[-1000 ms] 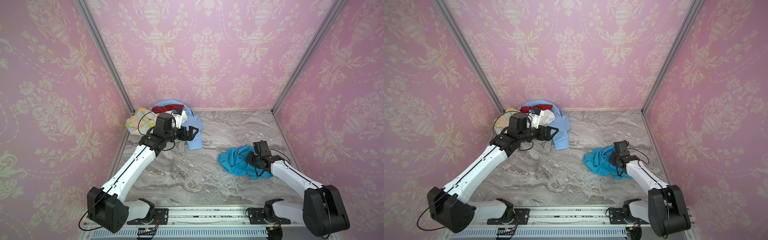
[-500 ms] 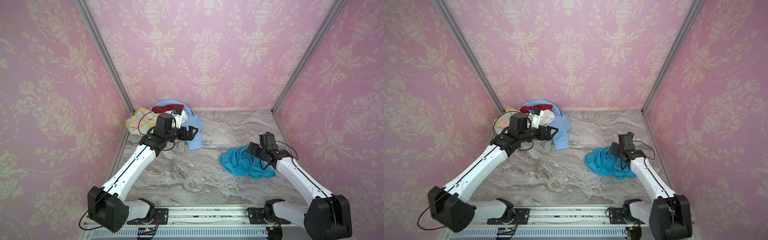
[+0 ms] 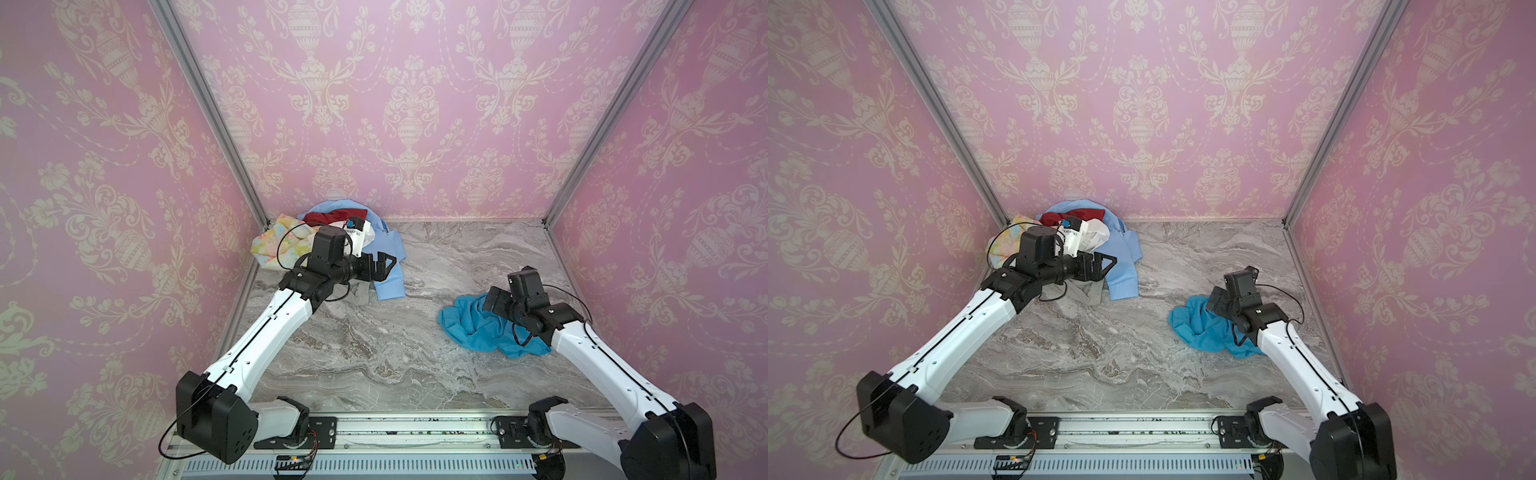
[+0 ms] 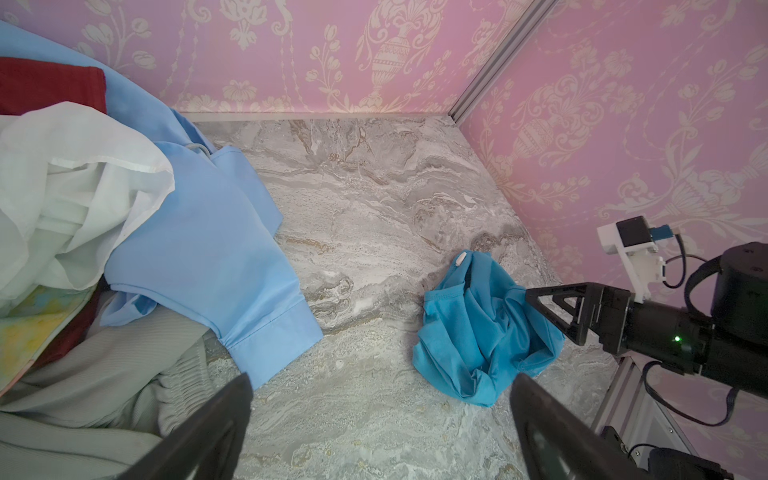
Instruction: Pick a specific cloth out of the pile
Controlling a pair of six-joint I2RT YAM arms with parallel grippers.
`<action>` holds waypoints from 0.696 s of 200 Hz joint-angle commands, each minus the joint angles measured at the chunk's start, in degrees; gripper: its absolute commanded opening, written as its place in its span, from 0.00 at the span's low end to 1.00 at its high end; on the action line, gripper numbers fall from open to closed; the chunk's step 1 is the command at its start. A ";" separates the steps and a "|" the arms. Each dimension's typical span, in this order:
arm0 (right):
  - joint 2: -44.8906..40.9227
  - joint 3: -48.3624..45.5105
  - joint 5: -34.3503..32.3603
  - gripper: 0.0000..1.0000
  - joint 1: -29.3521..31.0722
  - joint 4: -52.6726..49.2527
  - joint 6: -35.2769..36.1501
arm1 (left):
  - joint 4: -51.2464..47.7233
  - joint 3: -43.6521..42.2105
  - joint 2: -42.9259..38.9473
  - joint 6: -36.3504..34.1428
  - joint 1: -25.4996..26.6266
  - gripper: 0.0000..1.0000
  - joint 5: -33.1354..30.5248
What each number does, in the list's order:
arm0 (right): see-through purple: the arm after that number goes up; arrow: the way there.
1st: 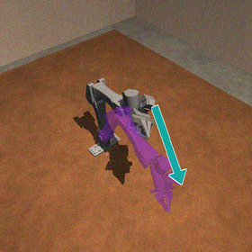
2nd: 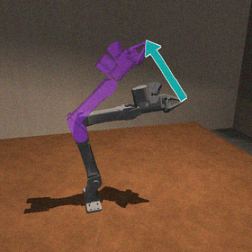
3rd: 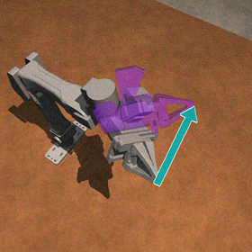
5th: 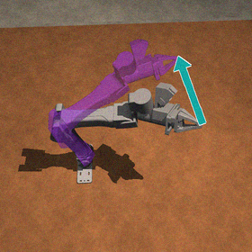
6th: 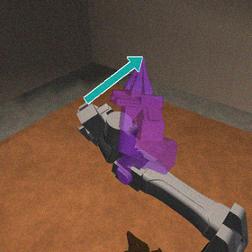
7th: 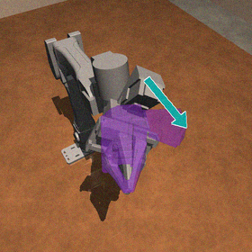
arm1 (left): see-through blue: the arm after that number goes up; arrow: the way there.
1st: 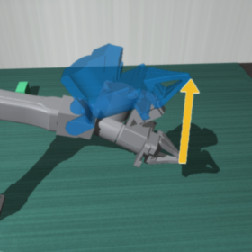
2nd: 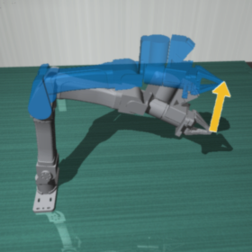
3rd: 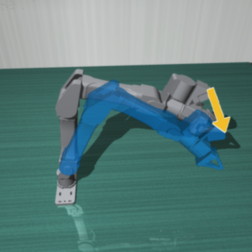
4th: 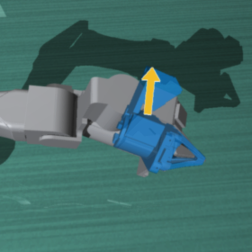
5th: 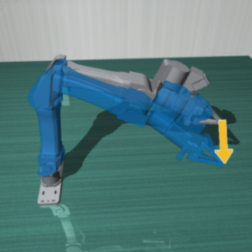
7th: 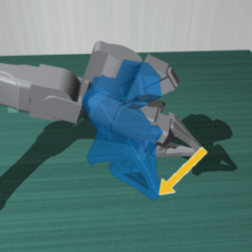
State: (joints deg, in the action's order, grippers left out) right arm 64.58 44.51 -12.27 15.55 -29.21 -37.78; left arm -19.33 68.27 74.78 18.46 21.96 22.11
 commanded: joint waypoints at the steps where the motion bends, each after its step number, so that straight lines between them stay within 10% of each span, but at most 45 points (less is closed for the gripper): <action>1: 2.71 -2.83 -2.61 1.00 1.47 0.44 -6.75 | 0.60 -0.92 0.19 -1.10 0.33 0.99 -0.79; 139: 18.95 -4.38 -2.38 1.00 -5.97 1.26 -29.28 | 0.08 -1.38 0.18 -2.11 0.28 0.99 -2.42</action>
State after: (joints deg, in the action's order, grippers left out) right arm 82.59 41.43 -15.94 13.41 -26.39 -62.78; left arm -19.35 67.66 74.78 18.35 21.96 21.12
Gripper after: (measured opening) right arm 0.998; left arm 0.987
